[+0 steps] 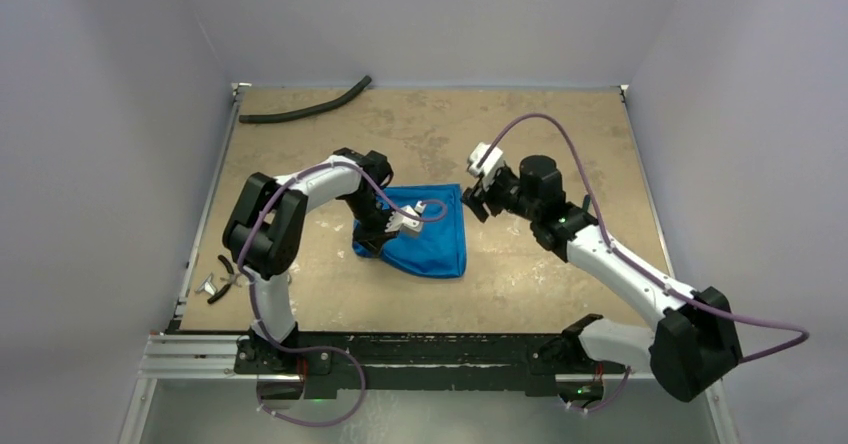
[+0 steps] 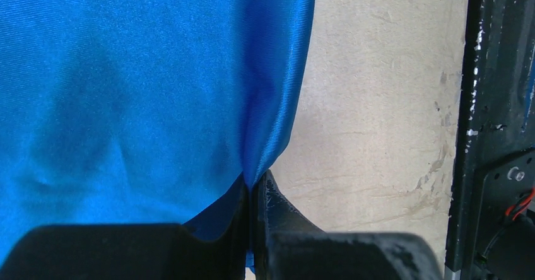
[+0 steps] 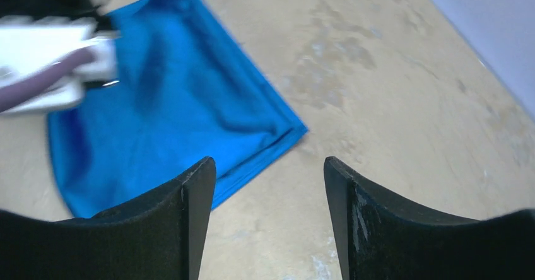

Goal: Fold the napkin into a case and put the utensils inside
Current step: Pick up the lower triangle-folded napkin from the center of the board.

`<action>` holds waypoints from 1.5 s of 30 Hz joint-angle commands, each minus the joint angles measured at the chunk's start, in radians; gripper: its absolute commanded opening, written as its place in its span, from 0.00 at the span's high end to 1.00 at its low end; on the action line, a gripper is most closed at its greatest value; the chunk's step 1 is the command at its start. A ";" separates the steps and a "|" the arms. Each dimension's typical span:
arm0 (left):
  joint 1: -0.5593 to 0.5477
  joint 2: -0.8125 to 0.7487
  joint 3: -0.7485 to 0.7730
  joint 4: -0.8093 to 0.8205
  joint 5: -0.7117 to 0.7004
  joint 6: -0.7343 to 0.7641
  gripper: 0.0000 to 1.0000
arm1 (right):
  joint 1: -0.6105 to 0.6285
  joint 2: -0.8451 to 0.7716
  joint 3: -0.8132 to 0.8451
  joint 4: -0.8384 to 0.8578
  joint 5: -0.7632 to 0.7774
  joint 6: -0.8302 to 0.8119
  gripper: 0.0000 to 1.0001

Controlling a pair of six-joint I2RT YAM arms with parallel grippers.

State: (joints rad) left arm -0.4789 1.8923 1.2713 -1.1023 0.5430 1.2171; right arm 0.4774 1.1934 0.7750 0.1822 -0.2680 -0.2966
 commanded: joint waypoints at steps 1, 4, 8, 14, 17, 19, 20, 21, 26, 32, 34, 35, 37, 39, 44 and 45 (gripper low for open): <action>0.014 0.034 0.062 -0.071 0.096 0.055 1.00 | 0.065 -0.043 -0.029 -0.209 -0.088 -0.253 0.33; 0.027 0.044 0.080 -0.088 0.111 0.057 1.00 | 0.129 -0.116 -0.077 -0.258 -0.061 -0.283 0.33; 0.053 0.053 0.085 -0.110 0.133 0.072 1.00 | 0.150 -0.203 -0.128 -0.318 -0.047 -0.320 0.29; 0.069 0.064 0.102 -0.128 0.139 0.090 1.00 | 0.247 -0.159 -0.157 -0.320 -0.053 -0.383 0.28; 0.071 0.073 0.109 -0.132 0.141 0.093 1.00 | 0.334 -0.078 -0.148 -0.320 -0.054 -0.409 0.28; 0.072 0.080 0.106 -0.134 0.141 0.097 1.00 | 0.384 -0.022 -0.135 -0.318 -0.053 -0.422 0.29; 0.073 0.082 0.107 -0.133 0.141 0.097 1.00 | 0.404 0.002 -0.131 -0.317 -0.051 -0.426 0.29; 0.074 0.084 0.106 -0.133 0.142 0.098 1.00 | 0.418 0.017 -0.130 -0.312 -0.050 -0.429 0.29; 0.075 0.092 0.105 -0.131 0.153 0.099 1.00 | 0.448 0.048 -0.186 -0.200 0.021 -0.435 0.30; 0.076 0.100 0.114 -0.139 0.151 0.103 1.00 | 0.451 0.113 -0.227 -0.066 0.155 -0.492 0.32; 0.077 0.100 0.113 -0.144 0.151 0.109 1.00 | 0.449 0.135 -0.229 -0.049 0.155 -0.494 0.35; 0.078 0.102 0.115 -0.147 0.150 0.111 1.00 | 0.450 0.147 -0.228 -0.035 0.164 -0.489 0.38; 0.079 0.103 0.122 -0.160 0.151 0.120 1.00 | 0.450 0.171 -0.221 -0.013 0.173 -0.486 0.44; 0.084 0.106 0.132 -0.171 0.153 0.129 1.00 | 0.449 0.195 -0.210 0.012 0.179 -0.478 0.50; 0.096 0.124 0.166 -0.213 0.160 0.149 1.00 | 0.452 0.239 -0.195 0.068 0.207 -0.470 0.54; 0.099 0.127 0.167 -0.216 0.158 0.152 1.00 | 0.455 0.230 -0.199 0.075 0.211 -0.469 0.54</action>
State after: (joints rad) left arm -0.3969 2.0033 1.3972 -1.2610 0.6518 1.3083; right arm 0.9241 1.4212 0.5571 0.1909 -0.0925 -0.7673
